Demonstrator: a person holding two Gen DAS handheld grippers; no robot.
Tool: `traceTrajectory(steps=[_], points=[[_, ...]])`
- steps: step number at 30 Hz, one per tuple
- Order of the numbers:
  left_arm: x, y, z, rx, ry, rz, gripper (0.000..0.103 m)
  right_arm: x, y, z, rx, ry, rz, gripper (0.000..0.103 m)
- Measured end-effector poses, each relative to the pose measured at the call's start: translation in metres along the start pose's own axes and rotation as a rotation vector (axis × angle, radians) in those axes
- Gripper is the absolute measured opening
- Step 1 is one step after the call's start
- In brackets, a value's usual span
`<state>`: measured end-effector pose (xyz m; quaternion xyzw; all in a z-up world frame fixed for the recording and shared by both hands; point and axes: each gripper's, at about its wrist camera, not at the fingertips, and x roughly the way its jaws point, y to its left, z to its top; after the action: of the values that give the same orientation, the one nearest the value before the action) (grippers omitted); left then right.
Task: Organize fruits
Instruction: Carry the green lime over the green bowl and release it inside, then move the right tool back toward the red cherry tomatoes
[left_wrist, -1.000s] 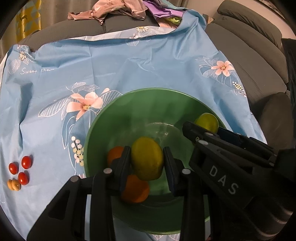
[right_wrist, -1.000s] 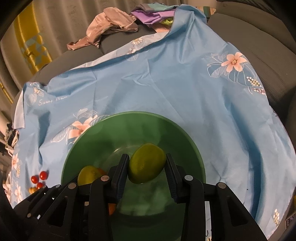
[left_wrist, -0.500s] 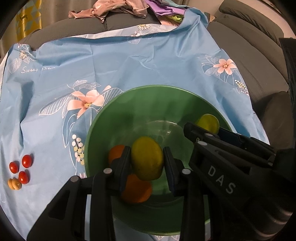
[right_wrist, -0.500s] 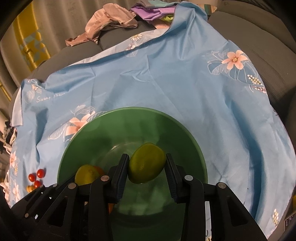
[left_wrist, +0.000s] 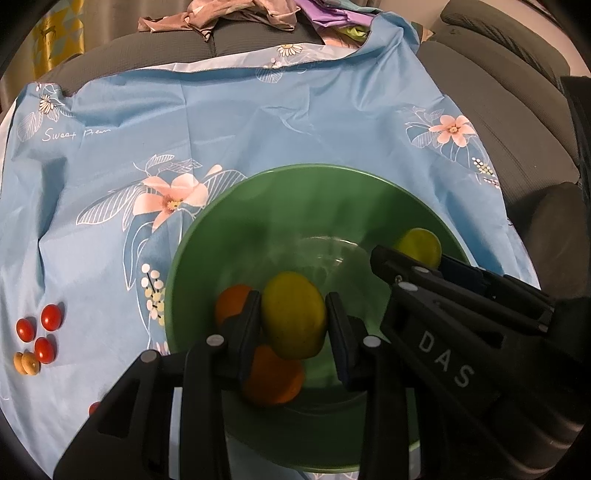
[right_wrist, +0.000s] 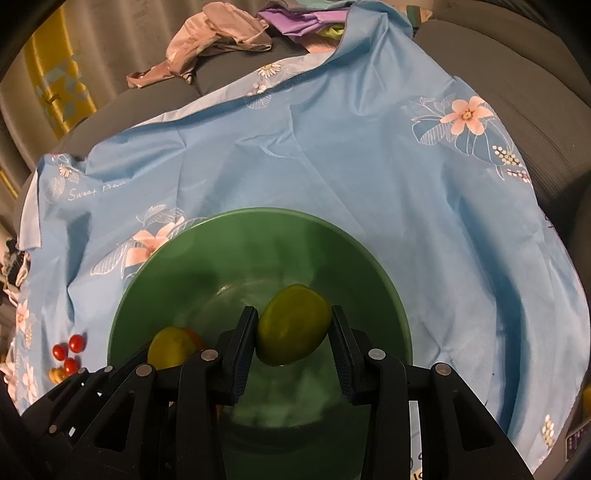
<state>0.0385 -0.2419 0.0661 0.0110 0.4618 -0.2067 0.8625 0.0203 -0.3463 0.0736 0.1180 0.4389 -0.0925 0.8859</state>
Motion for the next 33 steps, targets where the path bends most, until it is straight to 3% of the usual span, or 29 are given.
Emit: traceTrajectory(steps=[16, 21, 24, 28, 33], points=[[0.005, 0.001, 0.000, -0.018, 0.028, 0.007, 0.036, 0.005, -0.002, -0.001, 0.014, 0.017, -0.013, 0.040], [-0.001, 0.004, -0.001, -0.050, 0.055, -0.027, 0.036, -0.001, -0.003, 0.000, 0.029, 0.002, 0.004, 0.040], [-0.021, 0.010, -0.001, -0.064, 0.012, -0.052, 0.067, -0.009, -0.001, 0.001, 0.028, -0.023, 0.026, 0.049], [-0.051, 0.019, -0.003, -0.055, -0.036, -0.034, 0.071, -0.022, 0.006, 0.001, 0.022, -0.065, 0.067, 0.053], [-0.089, 0.061, -0.013, -0.107, -0.088, 0.011, 0.072, -0.033, 0.022, 0.000, -0.023, -0.104, 0.104, 0.053]])
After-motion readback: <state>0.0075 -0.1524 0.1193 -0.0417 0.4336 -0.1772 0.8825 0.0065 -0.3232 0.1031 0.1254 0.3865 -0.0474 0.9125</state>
